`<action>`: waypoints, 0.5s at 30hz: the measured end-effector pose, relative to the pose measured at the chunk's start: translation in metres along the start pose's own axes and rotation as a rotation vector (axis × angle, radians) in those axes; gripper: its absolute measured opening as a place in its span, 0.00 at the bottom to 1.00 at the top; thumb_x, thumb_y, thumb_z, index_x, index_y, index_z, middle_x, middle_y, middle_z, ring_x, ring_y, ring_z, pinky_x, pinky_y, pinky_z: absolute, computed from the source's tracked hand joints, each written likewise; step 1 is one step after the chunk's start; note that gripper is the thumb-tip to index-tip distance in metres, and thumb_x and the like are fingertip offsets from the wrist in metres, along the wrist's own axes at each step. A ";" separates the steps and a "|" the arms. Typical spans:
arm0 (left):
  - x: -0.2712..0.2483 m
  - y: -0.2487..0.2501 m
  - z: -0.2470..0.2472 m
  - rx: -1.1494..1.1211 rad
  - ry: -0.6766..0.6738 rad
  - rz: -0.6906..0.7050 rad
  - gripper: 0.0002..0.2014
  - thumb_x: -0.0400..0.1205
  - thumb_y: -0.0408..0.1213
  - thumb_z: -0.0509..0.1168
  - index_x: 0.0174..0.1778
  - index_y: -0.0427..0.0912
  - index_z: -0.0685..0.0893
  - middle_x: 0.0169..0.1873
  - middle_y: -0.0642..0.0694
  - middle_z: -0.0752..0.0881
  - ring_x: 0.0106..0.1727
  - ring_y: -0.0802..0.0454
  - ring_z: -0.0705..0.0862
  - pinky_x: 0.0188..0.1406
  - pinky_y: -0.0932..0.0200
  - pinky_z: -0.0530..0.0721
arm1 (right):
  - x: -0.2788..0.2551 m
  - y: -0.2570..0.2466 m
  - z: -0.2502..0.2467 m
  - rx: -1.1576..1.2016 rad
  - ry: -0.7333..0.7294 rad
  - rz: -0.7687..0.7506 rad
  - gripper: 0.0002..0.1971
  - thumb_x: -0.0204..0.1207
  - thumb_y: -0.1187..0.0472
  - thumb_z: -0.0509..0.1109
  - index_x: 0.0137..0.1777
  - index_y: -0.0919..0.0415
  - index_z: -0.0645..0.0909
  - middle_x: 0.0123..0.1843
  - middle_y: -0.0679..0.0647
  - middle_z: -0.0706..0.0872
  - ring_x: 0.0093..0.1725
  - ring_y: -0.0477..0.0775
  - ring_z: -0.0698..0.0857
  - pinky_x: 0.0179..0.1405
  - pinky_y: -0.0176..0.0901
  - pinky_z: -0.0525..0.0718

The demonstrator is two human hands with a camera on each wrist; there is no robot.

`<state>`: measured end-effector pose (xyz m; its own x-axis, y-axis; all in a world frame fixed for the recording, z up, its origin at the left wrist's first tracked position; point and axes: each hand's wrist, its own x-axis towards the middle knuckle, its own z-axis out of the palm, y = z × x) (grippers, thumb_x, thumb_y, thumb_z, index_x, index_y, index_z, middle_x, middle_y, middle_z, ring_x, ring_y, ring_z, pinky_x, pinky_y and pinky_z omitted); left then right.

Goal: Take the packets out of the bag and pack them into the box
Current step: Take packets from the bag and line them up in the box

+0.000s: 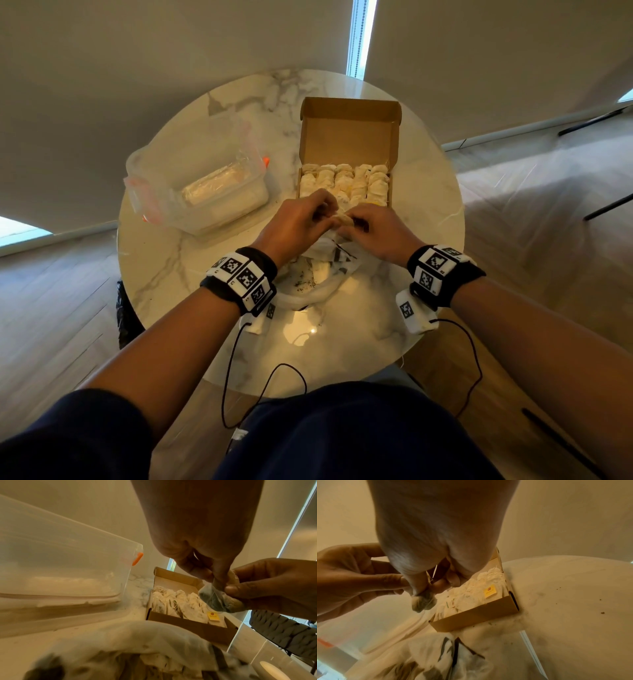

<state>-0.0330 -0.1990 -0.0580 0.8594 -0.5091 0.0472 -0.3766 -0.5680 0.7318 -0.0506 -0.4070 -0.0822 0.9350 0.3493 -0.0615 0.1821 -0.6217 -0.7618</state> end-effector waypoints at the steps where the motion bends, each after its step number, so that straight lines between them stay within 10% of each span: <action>1: 0.007 0.002 0.000 0.002 0.009 0.001 0.11 0.83 0.43 0.70 0.59 0.45 0.82 0.47 0.52 0.87 0.46 0.59 0.86 0.47 0.59 0.86 | 0.002 0.001 -0.006 -0.003 0.014 0.011 0.11 0.81 0.52 0.73 0.41 0.57 0.84 0.36 0.51 0.81 0.35 0.47 0.77 0.34 0.37 0.71; 6: 0.035 -0.003 0.009 0.039 0.021 -0.092 0.13 0.85 0.48 0.67 0.61 0.46 0.83 0.49 0.55 0.83 0.44 0.62 0.81 0.43 0.74 0.80 | 0.013 0.017 -0.032 -0.042 0.036 0.112 0.16 0.83 0.48 0.70 0.40 0.60 0.82 0.34 0.48 0.80 0.33 0.45 0.74 0.34 0.38 0.70; 15: 0.038 -0.045 0.049 0.180 -0.180 -0.200 0.08 0.82 0.33 0.67 0.55 0.41 0.89 0.49 0.44 0.87 0.52 0.48 0.82 0.50 0.62 0.74 | 0.032 0.058 -0.024 -0.129 -0.057 0.240 0.13 0.80 0.58 0.72 0.37 0.62 0.77 0.33 0.54 0.79 0.35 0.55 0.75 0.36 0.44 0.66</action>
<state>-0.0005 -0.2241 -0.1227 0.8539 -0.4726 -0.2179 -0.2750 -0.7653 0.5820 -0.0029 -0.4488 -0.1135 0.9381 0.2181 -0.2690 -0.0016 -0.7739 -0.6333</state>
